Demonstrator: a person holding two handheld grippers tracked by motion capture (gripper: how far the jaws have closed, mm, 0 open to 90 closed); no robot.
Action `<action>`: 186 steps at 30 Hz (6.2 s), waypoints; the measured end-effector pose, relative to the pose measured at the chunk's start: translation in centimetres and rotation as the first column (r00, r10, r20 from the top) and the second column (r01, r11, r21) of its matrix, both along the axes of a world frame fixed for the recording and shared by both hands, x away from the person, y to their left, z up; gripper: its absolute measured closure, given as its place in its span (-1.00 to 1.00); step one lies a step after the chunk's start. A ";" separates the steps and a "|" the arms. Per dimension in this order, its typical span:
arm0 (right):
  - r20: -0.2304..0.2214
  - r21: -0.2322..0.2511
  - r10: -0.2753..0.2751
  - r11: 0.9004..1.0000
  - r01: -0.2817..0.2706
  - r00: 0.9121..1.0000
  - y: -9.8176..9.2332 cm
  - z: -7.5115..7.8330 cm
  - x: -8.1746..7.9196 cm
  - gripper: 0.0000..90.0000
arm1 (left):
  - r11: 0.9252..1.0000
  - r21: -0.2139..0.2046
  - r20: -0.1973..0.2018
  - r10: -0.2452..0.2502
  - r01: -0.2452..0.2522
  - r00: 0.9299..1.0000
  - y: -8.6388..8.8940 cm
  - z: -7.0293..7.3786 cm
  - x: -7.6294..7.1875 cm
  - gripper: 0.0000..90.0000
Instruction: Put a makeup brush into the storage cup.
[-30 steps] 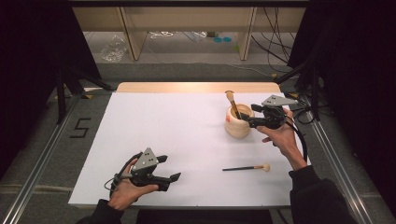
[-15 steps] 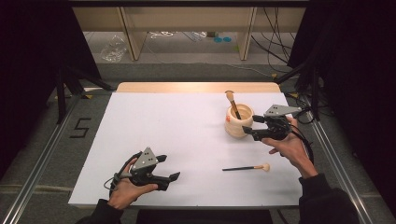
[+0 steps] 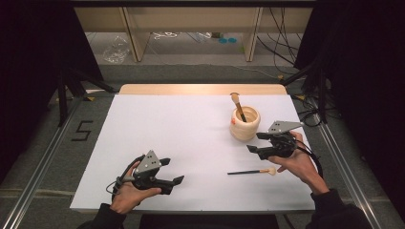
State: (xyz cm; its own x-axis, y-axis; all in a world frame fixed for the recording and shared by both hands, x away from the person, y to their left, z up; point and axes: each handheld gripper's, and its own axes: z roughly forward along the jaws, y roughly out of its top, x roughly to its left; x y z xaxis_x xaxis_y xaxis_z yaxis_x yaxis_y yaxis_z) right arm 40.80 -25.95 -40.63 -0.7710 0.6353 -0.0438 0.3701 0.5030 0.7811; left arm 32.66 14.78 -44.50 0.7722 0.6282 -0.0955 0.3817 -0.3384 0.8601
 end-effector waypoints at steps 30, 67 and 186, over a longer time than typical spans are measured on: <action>-0.063 -0.120 0.028 0.992 -0.035 0.998 -0.6 -2.2 -2.7 -0.20 | 1.000 0.004 0.002 -0.002 0.002 1.000 0.0 0.1 0.0 -0.52; -0.200 -0.284 0.094 0.947 -0.149 0.975 0.4 -4.7 -2.6 -0.51 | 1.000 0.014 0.004 0.000 0.000 1.000 -0.1 0.1 0.0 -0.52; -0.349 -0.535 0.166 0.772 -0.342 0.922 5.0 -2.8 0.2 0.85 | 1.000 0.018 0.003 -0.009 0.009 1.000 -0.1 0.1 0.1 -0.51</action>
